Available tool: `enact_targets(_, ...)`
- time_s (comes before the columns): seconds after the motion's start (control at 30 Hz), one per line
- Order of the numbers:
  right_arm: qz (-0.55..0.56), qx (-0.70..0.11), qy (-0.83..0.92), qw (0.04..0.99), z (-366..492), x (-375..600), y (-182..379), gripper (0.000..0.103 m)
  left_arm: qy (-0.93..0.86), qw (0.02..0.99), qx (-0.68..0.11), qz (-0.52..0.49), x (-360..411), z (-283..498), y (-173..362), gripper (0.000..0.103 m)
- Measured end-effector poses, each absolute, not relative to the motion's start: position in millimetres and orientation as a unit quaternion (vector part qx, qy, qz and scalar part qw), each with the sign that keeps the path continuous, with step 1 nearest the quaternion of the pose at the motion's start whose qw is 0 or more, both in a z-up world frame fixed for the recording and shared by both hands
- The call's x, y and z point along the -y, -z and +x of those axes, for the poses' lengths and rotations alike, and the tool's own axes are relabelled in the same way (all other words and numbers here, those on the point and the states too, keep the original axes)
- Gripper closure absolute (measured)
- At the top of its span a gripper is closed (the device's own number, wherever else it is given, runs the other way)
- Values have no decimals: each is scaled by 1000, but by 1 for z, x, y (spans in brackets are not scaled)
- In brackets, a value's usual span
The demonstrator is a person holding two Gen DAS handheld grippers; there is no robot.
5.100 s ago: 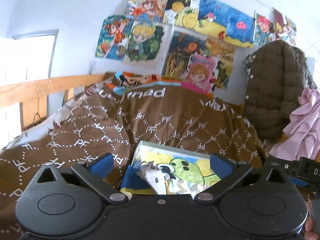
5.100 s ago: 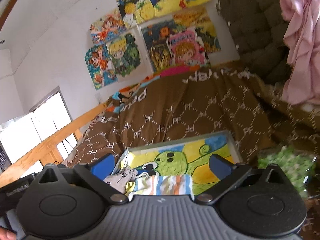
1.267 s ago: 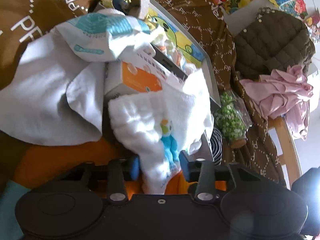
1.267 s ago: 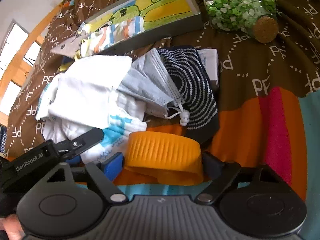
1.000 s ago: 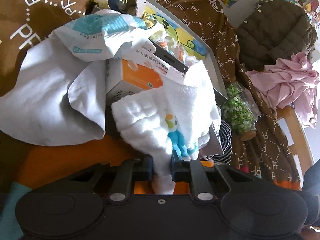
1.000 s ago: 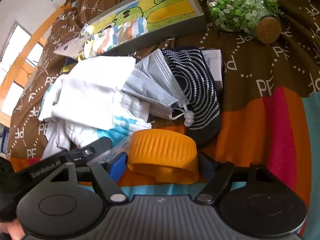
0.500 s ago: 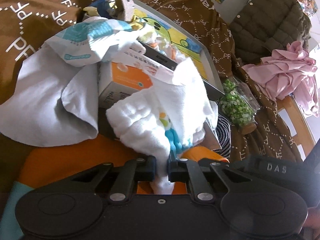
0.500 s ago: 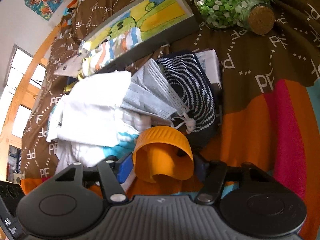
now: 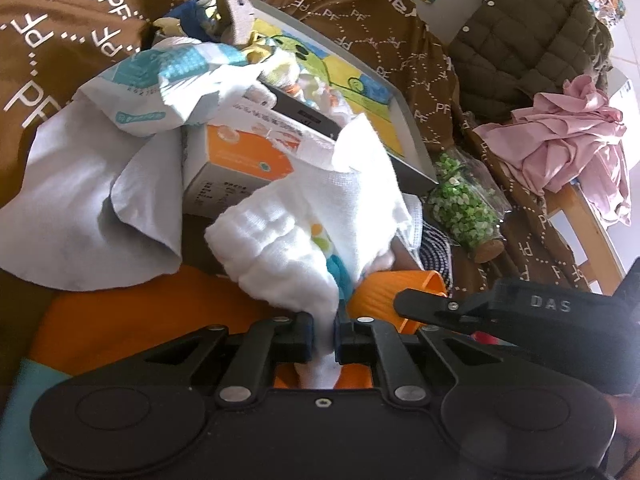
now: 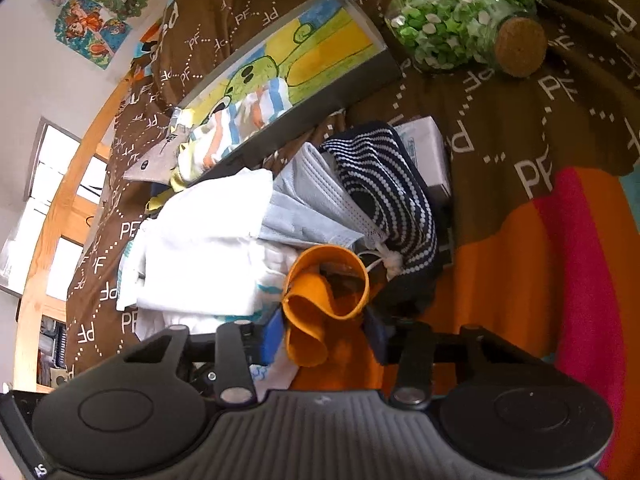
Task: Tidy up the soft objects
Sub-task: 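Grasp the white towel with the left tool while the right tool grasps the orange silicone piece, then lift the white towel and orange piece and carry them over the tray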
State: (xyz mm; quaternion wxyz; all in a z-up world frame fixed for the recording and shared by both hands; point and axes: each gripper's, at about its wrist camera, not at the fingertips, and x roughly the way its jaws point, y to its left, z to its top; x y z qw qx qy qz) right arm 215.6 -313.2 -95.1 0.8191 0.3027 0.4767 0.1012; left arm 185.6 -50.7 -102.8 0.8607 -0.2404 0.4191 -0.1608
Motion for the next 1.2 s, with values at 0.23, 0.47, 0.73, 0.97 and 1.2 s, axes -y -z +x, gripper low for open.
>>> enact_targets(0.23, 303, -463, -107, 826, 213, 315, 92, 72, 176, 870, -405, -218, 60, 172, 94, 96)
enact_targets(0.47, 299, -458, -110, 830, 211, 316, 90, 76, 174, 878, -393, -212, 60, 155, 84, 96)
enact_targets(0.73, 305, -435, -125, 838, 202, 319, 79, 77, 180, 892, -367, -194, 59, 128, 67, 97)
enact_targets(0.97, 304, -388, -146, 858, 182, 322, 56, 77, 184, 904, -349, -162, 60, 103, 52, 97)
enact_targets(1.2, 278, -325, -166, 888, 171, 318, 33, 77, 194, 925, -295, -143, 57, 95, 26, 97)
